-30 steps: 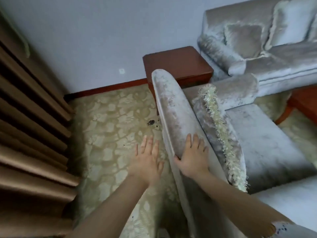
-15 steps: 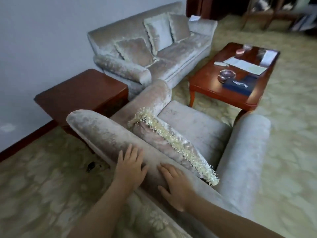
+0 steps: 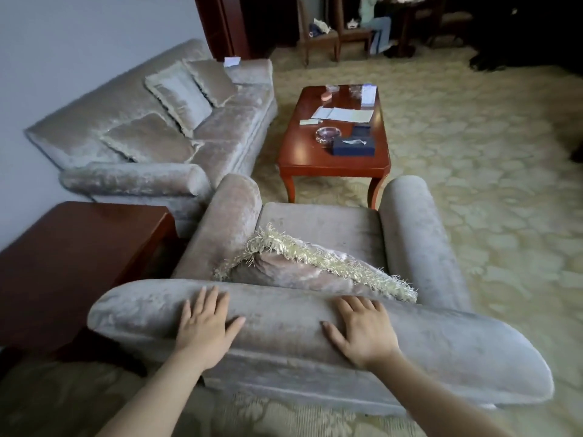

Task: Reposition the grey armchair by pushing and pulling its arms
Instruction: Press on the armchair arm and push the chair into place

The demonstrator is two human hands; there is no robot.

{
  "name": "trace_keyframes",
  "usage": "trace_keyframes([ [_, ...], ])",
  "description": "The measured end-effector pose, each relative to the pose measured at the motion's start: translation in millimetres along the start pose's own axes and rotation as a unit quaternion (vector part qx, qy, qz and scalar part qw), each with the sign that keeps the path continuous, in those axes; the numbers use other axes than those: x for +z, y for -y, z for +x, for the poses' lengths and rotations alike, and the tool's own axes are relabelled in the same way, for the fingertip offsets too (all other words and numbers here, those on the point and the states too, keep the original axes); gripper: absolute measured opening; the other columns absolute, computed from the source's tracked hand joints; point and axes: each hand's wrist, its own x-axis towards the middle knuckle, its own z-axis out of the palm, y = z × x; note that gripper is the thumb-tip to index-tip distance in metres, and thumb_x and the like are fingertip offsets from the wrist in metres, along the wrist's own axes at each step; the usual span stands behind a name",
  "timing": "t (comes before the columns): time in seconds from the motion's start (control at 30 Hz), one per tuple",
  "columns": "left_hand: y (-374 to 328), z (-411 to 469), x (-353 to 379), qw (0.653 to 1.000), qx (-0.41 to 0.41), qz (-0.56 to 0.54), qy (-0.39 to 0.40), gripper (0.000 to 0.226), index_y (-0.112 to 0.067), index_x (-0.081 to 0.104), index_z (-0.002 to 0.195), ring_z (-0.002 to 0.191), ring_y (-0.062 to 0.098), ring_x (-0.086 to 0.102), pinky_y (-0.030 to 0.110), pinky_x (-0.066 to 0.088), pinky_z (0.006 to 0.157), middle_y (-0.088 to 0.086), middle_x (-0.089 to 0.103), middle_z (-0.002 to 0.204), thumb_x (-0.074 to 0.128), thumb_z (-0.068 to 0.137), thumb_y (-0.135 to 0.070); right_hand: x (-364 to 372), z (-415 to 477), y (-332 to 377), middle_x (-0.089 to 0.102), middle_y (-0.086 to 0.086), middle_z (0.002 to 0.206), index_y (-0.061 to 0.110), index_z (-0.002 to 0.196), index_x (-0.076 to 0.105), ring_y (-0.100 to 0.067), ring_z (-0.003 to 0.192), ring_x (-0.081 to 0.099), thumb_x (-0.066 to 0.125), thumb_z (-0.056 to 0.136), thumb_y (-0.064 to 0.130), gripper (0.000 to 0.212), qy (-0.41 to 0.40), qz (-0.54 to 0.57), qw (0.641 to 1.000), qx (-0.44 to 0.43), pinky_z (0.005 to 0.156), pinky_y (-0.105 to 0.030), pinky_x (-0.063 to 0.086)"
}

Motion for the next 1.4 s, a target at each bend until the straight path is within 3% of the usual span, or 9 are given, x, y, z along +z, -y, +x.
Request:
trace_keyframes([
  [0.17,47.7,20.0,-1.9,0.999,0.027,-0.021,0.019,0.082,-0.026,0.010,0.149,0.145,0.021,-0.007,0.046,-0.005,0.114,0.000,0.004,0.158,0.017,0.083,-0.074,-4.3,1.5,6.9,0.059,0.005,0.120,0.026,0.119,0.056,-0.021,0.111,0.053,0.018,0.083,0.068,0.066,0.002,-0.014,1.000,0.014,0.093,-0.038,0.037],
  [0.3,61.6,31.1,-2.1,0.997,0.078,-0.006,-0.030,0.090,-0.025,0.032,0.143,0.141,0.020,0.022,0.045,0.011,0.114,-0.001,0.030,0.151,0.013,0.074,-0.079,-6.4,0.8,12.5,0.065,0.005,0.109,0.024,0.113,0.063,-0.022,0.100,0.060,0.031,0.083,0.064,0.059,-0.020,-0.015,1.000,0.014,0.084,-0.037,0.045],
  [0.47,66.3,40.0,3.4,0.980,0.145,-0.036,-0.131,0.065,-0.017,0.070,0.104,0.097,0.024,0.065,0.047,0.046,0.089,0.001,0.068,0.107,0.038,0.072,-0.064,-6.7,2.9,12.0,0.068,0.006,0.103,0.023,0.106,0.067,-0.020,0.090,0.065,0.041,0.080,0.061,0.053,-0.040,-0.012,0.999,0.016,0.075,-0.035,0.051],
  [0.67,72.6,49.2,5.6,0.971,0.172,-0.038,-0.160,0.058,-0.019,0.070,0.099,0.090,0.022,0.065,0.040,0.038,0.088,-0.002,0.068,0.102,0.040,0.073,-0.061,-13.0,3.3,22.8,0.070,0.001,0.100,0.017,0.102,0.070,-0.024,0.088,0.067,0.040,0.080,0.056,0.054,-0.039,-0.032,0.998,0.043,0.075,-0.036,0.054],
  [0.83,76.8,47.1,9.0,0.982,0.168,-0.033,-0.086,0.070,-0.024,0.038,0.138,0.131,0.017,0.035,0.040,0.020,0.109,-0.006,0.038,0.145,0.020,0.085,-0.065,-11.0,8.4,89.4,0.068,-0.006,0.104,0.010,0.104,0.068,-0.028,0.092,0.066,0.040,0.082,0.049,0.052,-0.078,-0.016,0.996,0.038,0.082,-0.037,0.053],
  [0.93,96.2,39.2,12.3,0.977,0.189,-0.044,-0.088,0.067,-0.022,0.029,0.143,0.136,0.018,0.027,0.039,0.015,0.114,-0.003,0.029,0.150,0.020,0.089,-0.061,0.6,19.2,146.2,0.059,-0.006,0.124,0.013,0.123,0.057,-0.027,0.112,0.056,0.038,0.086,0.051,0.055,-0.070,0.007,0.997,0.028,0.097,-0.037,0.043],
  [1.17,163.4,29.3,12.4,0.990,0.076,-0.051,-0.106,0.065,-0.015,0.023,0.146,0.144,0.024,0.009,0.042,0.004,0.115,0.007,0.014,0.157,0.028,0.094,-0.053,18.5,83.4,262.4,0.046,-0.008,0.133,0.014,0.125,0.045,-0.029,0.120,0.042,0.031,0.089,0.050,0.053,-0.038,0.020,0.998,-0.047,0.099,-0.040,0.031],
  [1.27,174.7,30.2,12.8,0.992,0.043,-0.068,-0.101,0.062,-0.014,0.025,0.146,0.143,0.024,0.014,0.042,0.008,0.116,0.007,0.020,0.155,0.031,0.096,-0.049,26.6,102.2,305.8,0.048,-0.011,0.131,0.012,0.123,0.047,-0.030,0.118,0.043,0.029,0.090,0.047,0.051,-0.020,0.016,0.998,-0.055,0.099,-0.042,0.031],
  [1.4,180.8,26.1,23.2,0.977,0.081,-0.115,-0.161,0.051,-0.006,0.056,0.128,0.125,0.025,0.049,0.045,0.029,0.109,0.010,0.053,0.135,0.040,0.090,-0.037,40.8,109.4,326.5,0.062,-0.015,0.119,0.005,0.115,0.061,-0.033,0.107,0.057,0.038,0.083,0.046,0.057,-0.014,0.007,0.999,-0.035,0.091,-0.045,0.045],
])
